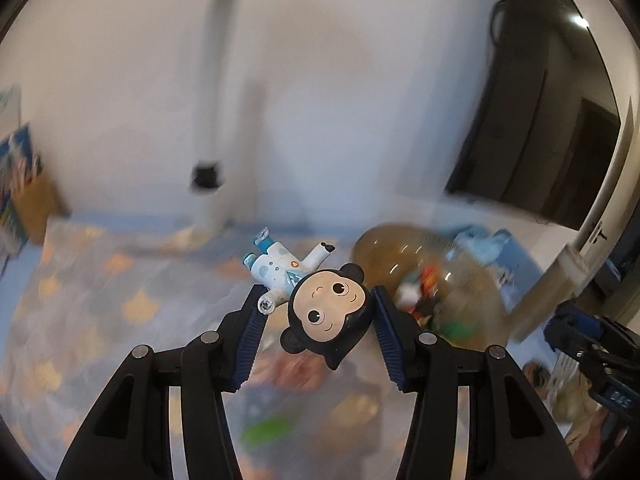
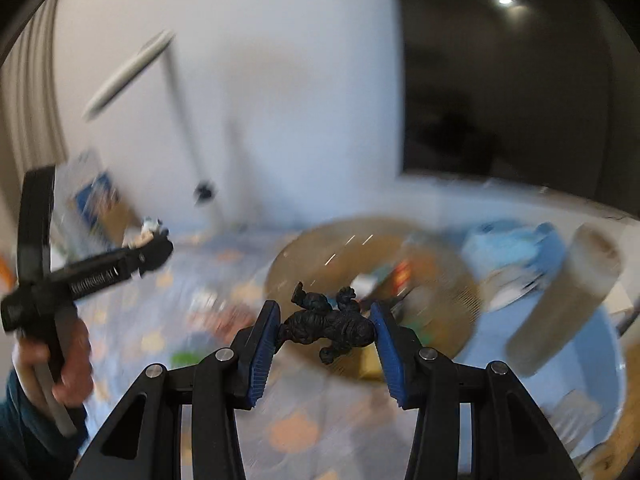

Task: Organize rigid objects
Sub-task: 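Carry the monkey and black figure over the glass bowl and open both tools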

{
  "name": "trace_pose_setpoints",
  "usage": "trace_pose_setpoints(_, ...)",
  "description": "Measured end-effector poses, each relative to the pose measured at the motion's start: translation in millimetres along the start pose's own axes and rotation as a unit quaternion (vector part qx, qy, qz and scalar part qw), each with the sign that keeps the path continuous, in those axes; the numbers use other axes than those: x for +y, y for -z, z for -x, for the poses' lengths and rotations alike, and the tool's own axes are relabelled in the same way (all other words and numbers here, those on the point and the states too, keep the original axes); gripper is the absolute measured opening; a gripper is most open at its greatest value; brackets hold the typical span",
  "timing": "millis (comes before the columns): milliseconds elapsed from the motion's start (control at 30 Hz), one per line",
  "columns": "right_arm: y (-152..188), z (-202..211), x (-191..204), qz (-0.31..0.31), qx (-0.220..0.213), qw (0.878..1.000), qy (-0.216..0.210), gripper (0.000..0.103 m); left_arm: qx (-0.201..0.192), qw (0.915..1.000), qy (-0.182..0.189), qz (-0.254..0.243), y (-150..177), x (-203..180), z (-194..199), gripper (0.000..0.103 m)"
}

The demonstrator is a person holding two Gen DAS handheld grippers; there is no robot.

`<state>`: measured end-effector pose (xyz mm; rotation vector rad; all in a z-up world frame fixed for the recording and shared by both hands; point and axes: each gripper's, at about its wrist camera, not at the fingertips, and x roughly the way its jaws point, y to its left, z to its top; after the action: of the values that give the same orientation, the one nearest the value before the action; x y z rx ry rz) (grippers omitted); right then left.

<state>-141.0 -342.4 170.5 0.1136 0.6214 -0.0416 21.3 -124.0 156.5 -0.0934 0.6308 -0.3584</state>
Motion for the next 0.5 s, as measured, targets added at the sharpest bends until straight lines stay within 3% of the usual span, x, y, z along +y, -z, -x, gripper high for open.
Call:
trace_pose_setpoints(67, -14.6, 5.3, -14.5, -0.015, -0.009, 1.0, 0.004, 0.046, -0.013, 0.9995, -0.018, -0.022, -9.9, -27.1, -3.4, 0.049)
trace_pose_setpoints(133, -22.6, 2.1, -24.9, -0.021, -0.007, 1.0, 0.013, 0.046, -0.014, 0.9995, 0.003, -0.029, -13.6, -47.8, -11.0, 0.049)
trace_pose_setpoints(200, -25.0, -7.1, -32.2, -0.026, 0.003, 0.999, 0.022, 0.046, 0.008, 0.9993, 0.023, -0.029, -9.7, -64.0, -30.7, 0.049)
trace_pose_setpoints(333, -13.9, -38.8, -51.6, -0.058, 0.044, 0.997, 0.023, 0.046, 0.043, 0.9981, 0.0, -0.045, 12.1, -82.4, -67.8, 0.049)
trace_pose_setpoints(500, 11.4, -72.3, -74.3, -0.094, 0.094, 0.991, 0.027, 0.046, 0.09, 0.9949, 0.014, -0.043, 30.2, -88.3, -100.2, 0.049)
